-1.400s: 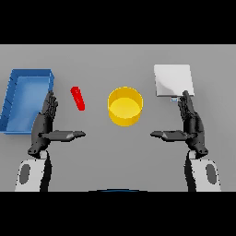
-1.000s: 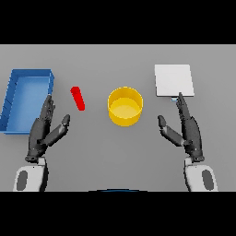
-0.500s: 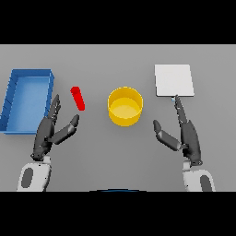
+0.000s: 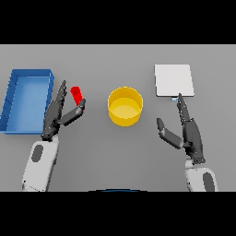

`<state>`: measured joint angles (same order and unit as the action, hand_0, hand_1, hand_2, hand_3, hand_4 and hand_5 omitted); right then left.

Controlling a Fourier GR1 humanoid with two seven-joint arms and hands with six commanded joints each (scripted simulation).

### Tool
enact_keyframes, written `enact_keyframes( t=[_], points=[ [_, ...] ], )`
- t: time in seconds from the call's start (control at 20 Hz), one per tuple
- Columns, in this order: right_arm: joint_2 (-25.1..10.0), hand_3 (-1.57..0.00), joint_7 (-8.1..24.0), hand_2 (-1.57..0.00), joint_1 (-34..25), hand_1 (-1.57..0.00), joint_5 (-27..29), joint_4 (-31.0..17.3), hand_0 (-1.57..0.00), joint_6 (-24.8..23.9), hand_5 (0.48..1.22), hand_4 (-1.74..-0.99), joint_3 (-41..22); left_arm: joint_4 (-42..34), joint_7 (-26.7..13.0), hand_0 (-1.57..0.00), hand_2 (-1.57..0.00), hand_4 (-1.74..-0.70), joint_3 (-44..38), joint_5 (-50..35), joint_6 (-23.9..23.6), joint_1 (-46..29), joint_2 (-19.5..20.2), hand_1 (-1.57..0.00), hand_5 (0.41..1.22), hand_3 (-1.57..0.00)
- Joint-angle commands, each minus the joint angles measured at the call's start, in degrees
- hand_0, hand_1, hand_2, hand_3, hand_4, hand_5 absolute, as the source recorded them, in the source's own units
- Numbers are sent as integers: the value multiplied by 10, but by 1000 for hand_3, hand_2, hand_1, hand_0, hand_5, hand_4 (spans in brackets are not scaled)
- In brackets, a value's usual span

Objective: Pick up the red beaker and tilt it to pour out 1 green nut into yellow bowl. Pick up the yellow bowl and place it on the metallic measuring scale.

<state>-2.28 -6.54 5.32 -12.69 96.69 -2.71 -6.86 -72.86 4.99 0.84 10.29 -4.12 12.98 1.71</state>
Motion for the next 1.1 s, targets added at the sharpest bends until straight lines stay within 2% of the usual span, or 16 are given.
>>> enact_keyframes(
  t=[0.0, 0.25, 0.4, 0.5, 0.65, 0.75, 0.8, 0.85, 0.9, 0.95, 1.05],
  points=[
    [2, 1, -2, 1, 5, 1, -5, 0, 1, -1, 666, -1233, -4, 24, 11, 1, 1, -1175, -6, -3, -3, 13, -5, 1, 635, 1],
    [1, 1, 2, 1, 9, 1, -8, 10, 1, 0, 675, -1247, -7, 121, 45, 1, 1, -1221, -22, 9, -20, 80, -3, 1, 643, 1],
    [5, 1, 15, 1, 0, 1, -2, 6, 1, 1, 686, -1257, -6, 157, 67, 1, 1, -1252, -21, 22, -31, 110, -7, 1, 661, 1],
    [5, 1, 0, 1, 7, 1, 0, 5, 1, 3, 692, -1267, -6, 184, 70, 1, 1, -1261, -27, 24, -36, 135, -6, 1, 671, 1],
    [2, 1, 3, 1, 6, 1, -4, 8, 1, 2, 690, -1261, -6, 215, 88, 1, 1, -1259, -31, 28, -44, 155, -8, 1, 684, 1],
    [0, 1, -1, 1, 11, 1, -4, 8, 1, 1, 691, -1259, -4, 227, 107, 1, -41, -1297, -38, 26, -55, 162, -12, -24, 715, 1],
    [-2, 1, -3, 1, 10, 1, -4, 10, 1, 1, 691, -1255, -3, 234, 112, -93, -150, -1324, -43, 24, -60, 170, -14, -141, 741, -47],
    [-3, 1, -1, 1, 3, 1, -5, 3, 1, -2, 690, -1252, 0, 246, 112, -322, -358, -1355, -49, 21, -69, 179, -20, -364, 770, -218],
    [0, 1, -1, 1, 3, 1, -6, 3, 1, -2, 688, -1247, -2, 254, 112, -572, -600, -1424, -54, 19, -76, 180, -24, -606, 860, -421],
    [0, 1, 0, 1, -1, 1, -8, 0, 1, -3, 692, -1245, -3, 262, 134, -772, -794, -1480, -54, 24, -81, 182, -28, -799, 933, -584],
    [2, 1, 2, 1, -1, 1, -8, 5, 1, -3, 693, -1240, -4, 270, 170, -1060, -1074, -1569, -57, 25, -77, 184, -32, -1077, 1036, -891]
  ],
)
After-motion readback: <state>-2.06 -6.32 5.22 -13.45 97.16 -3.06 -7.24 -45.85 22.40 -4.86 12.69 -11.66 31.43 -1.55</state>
